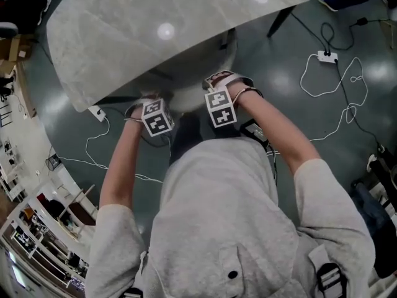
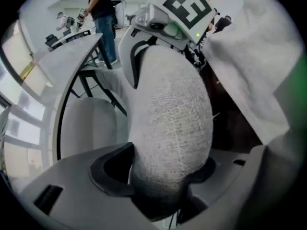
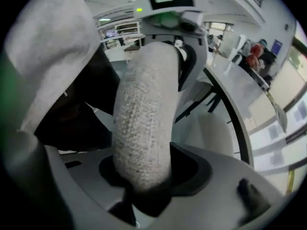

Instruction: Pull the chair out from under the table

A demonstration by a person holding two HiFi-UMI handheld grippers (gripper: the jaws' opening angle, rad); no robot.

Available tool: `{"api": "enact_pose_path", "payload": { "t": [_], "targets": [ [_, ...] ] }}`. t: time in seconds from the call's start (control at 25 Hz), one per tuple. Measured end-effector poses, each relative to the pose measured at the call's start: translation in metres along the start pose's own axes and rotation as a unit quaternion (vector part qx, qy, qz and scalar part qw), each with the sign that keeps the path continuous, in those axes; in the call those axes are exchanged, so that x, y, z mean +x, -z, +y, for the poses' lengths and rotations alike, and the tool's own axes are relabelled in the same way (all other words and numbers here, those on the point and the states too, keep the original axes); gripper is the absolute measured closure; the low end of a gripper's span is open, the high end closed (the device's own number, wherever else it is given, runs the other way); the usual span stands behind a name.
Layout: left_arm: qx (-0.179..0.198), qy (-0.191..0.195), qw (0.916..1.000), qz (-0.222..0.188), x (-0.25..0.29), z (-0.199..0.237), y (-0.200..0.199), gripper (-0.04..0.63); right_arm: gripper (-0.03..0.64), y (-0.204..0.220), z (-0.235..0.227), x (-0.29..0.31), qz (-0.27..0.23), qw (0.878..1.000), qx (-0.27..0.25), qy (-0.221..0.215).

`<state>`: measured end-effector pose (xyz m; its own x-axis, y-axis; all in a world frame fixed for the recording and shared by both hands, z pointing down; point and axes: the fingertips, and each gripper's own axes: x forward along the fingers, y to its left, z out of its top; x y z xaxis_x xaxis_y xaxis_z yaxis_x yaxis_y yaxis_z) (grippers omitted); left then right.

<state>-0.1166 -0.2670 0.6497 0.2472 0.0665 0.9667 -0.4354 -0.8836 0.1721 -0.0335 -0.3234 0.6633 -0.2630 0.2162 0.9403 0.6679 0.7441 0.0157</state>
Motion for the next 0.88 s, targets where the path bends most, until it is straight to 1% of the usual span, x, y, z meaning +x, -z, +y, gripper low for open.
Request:
{"api": "enact_pose_path", "payload": {
  "t": [0.04, 0.12, 0.2, 0.24, 0.28, 0.32, 0.4, 0.44, 0.48, 0.6, 0.76, 0.88],
  "targets": [
    [0.014, 0.019, 0.9997, -0.002, 0.001, -0.005, -0.001, 0.312, 0.442, -0.001, 0.003, 0.003, -0.003, 1.0, -0.017, -0.004],
    [0.036, 0.05, 0.9981, -0.008, 0.002, -0.012, -0.002, 0.316, 0.442, -0.006, 0.005, 0.003, -0.033, 0.999, -0.023, -0.006],
    [0.05, 0.063, 0.9967, -0.006, 0.002, -0.013, 0.0, 0.318, 0.443, -0.011, 0.0, 0.001, -0.057, 0.998, -0.023, 0.008],
    [0.056, 0.056, 0.9968, -0.008, 0.001, -0.012, 0.0, 0.327, 0.443, -0.012, -0.002, 0.001, -0.061, 0.998, -0.026, 0.017],
    [0.062, 0.036, 0.9973, -0.012, 0.0, -0.011, -0.001, 0.352, 0.452, -0.014, -0.003, 0.001, -0.061, 0.997, -0.03, 0.026],
    [0.07, 0.005, 0.9974, -0.018, -0.002, -0.009, -0.001, 0.396, 0.476, -0.016, -0.002, 0.001, -0.059, 0.997, -0.037, 0.033],
    [0.085, -0.067, 0.9938, -0.027, -0.002, -0.001, 0.0, 0.5, 0.506, -0.017, -0.003, 0.002, -0.056, 0.996, -0.049, 0.044],
    [0.089, -0.088, 0.9917, -0.029, -0.002, 0.002, 0.001, 0.506, 0.509, -0.018, -0.003, 0.003, -0.056, 0.996, -0.053, 0.045],
    [0.091, -0.096, 0.9908, -0.029, -0.001, 0.004, 0.003, 0.509, 0.514, -0.018, -0.004, 0.003, -0.057, 0.996, -0.056, 0.046],
    [0.091, -0.091, 0.9914, -0.023, -0.001, 0.007, 0.006, 0.509, 0.518, -0.019, -0.009, 0.002, -0.059, 0.995, -0.059, 0.047],
    [0.086, -0.086, 0.9921, -0.029, 0.001, 0.007, 0.0, 0.509, 0.52, -0.013, -0.006, 0.003, -0.055, 0.996, -0.056, 0.041],
    [0.082, -0.067, 0.9938, -0.032, 0.0, 0.004, -0.002, 0.508, 0.52, -0.012, -0.005, 0.004, -0.05, 0.997, -0.055, 0.032]
  ]
}}
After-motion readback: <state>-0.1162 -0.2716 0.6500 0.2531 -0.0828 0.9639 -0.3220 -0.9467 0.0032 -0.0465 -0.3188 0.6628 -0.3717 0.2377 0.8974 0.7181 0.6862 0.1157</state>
